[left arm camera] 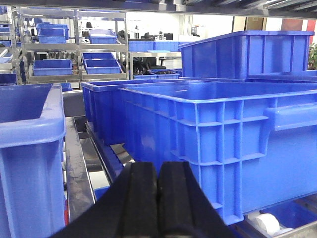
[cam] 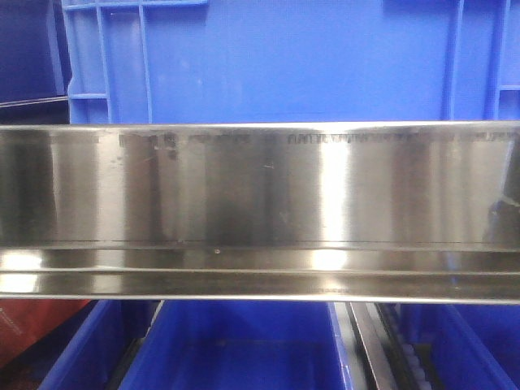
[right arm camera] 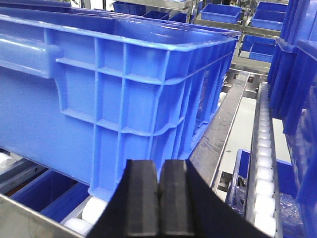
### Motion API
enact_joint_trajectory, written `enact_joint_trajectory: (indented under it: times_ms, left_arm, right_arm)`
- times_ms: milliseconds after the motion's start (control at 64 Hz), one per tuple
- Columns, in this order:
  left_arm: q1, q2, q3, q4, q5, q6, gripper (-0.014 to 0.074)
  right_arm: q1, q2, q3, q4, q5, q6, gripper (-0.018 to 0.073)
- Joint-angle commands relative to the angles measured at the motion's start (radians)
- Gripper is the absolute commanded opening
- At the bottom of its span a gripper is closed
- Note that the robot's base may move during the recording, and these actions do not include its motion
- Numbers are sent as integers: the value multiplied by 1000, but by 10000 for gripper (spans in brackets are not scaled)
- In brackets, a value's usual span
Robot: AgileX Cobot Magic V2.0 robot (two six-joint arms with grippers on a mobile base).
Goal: Place valve from conveyor to right shelf box
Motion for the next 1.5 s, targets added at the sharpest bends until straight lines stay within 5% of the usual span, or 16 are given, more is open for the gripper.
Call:
enact_joint_trajectory:
  times_ms: [0, 406, 625, 828, 1031, 1156, 1484]
  left_arm:
    - [1, -6, 3, -6, -24, -6, -111]
    - [8, -6, 3, -9, -24, -6, -111]
    - [177, -42, 66, -38, -41, 3, -111]
    - [308, -80, 253, -59, -185, 3, -111]
    - [317, -80, 413, -59, -367, 3, -111]
    - [317, -80, 413, -59, -288, 3, -111]
    - [317, -80, 413, -59, -310, 3, -111]
  right_arm:
    - [-5, -3, 3, -7, -28, 4, -154]
    - [-5, -3, 3, -7, -28, 4, -154]
    - [-5, -3, 3, -7, -30, 4, -154]
    - [-5, -3, 3, -7, -30, 4, -154]
    - [-5, -3, 3, -7, -34, 4, -154]
    - [-5, -3, 3, -7, -37, 4, -154]
    - [-5, -3, 3, -7, -38, 4, -154]
